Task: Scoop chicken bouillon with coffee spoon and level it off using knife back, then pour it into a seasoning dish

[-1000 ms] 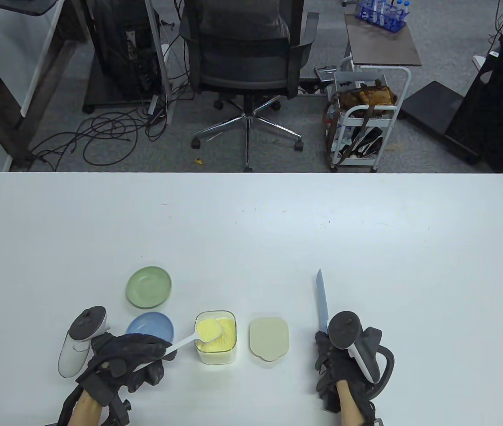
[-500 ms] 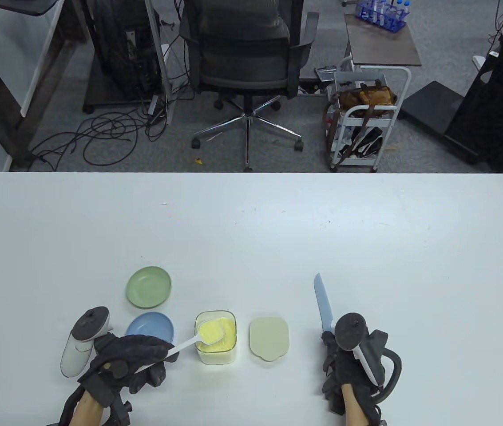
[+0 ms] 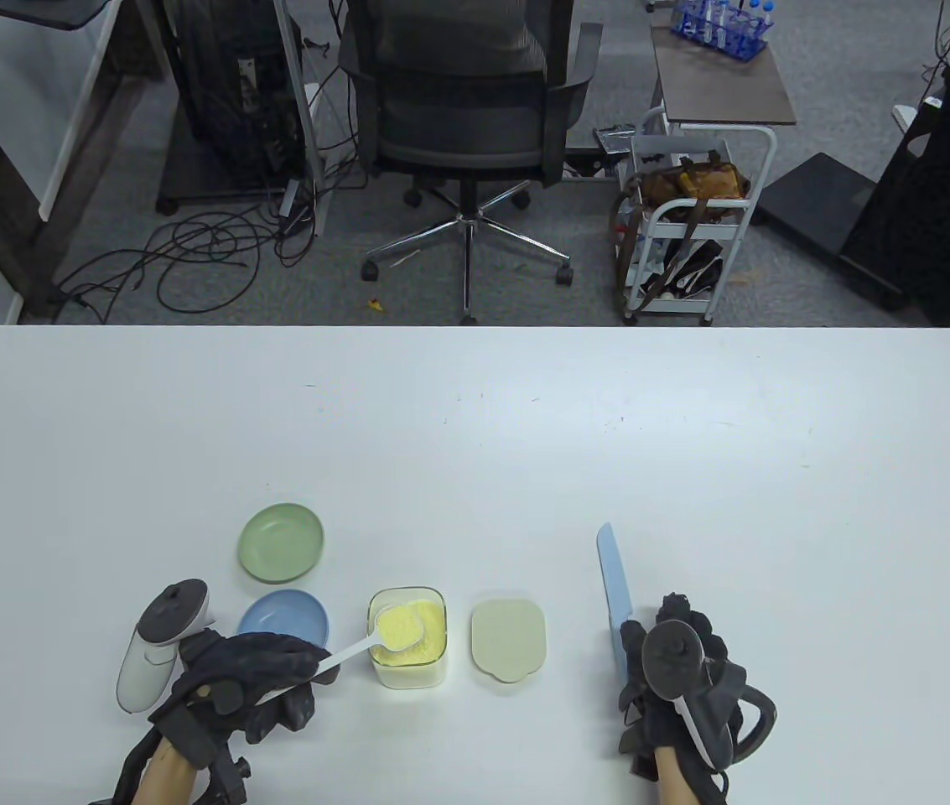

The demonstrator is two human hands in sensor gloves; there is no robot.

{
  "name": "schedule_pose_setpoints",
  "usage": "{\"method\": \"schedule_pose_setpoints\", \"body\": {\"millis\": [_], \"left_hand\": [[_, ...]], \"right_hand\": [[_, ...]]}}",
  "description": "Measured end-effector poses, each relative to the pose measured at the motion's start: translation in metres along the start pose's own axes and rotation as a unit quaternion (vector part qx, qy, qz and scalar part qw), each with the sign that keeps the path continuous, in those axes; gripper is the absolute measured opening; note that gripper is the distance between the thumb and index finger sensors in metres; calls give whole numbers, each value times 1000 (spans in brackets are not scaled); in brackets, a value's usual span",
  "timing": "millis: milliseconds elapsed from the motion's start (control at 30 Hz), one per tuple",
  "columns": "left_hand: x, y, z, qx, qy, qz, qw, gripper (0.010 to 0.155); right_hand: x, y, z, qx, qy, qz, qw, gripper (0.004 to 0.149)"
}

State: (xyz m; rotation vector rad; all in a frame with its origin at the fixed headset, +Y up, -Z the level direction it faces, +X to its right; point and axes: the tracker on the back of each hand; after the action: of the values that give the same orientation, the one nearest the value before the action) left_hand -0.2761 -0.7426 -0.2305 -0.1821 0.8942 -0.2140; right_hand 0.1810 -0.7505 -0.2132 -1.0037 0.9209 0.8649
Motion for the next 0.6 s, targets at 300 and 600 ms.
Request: {"method": "schedule_pose_setpoints", "body": {"millis": [300,600], "left_hand": [[-1,1,-2,-10,2,7,1000,47],[-10,6,-10,-23,20,28,999,47]], "right_hand": [[-14,22,6,38,5,90,995,78],[-21,39,-18,43,96,153,983,88]]}}
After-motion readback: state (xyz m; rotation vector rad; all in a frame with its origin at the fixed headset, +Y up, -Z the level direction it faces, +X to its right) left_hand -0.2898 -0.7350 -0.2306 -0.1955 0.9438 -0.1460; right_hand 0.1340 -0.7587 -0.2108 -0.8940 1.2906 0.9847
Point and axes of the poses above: the tracker on the back of each hand, its own y axis roughly to the thumb side, its own x axis roughly from the wrist to the fingertips, z = x × y, and after that the axes turned 1 degree about -x, right-handed
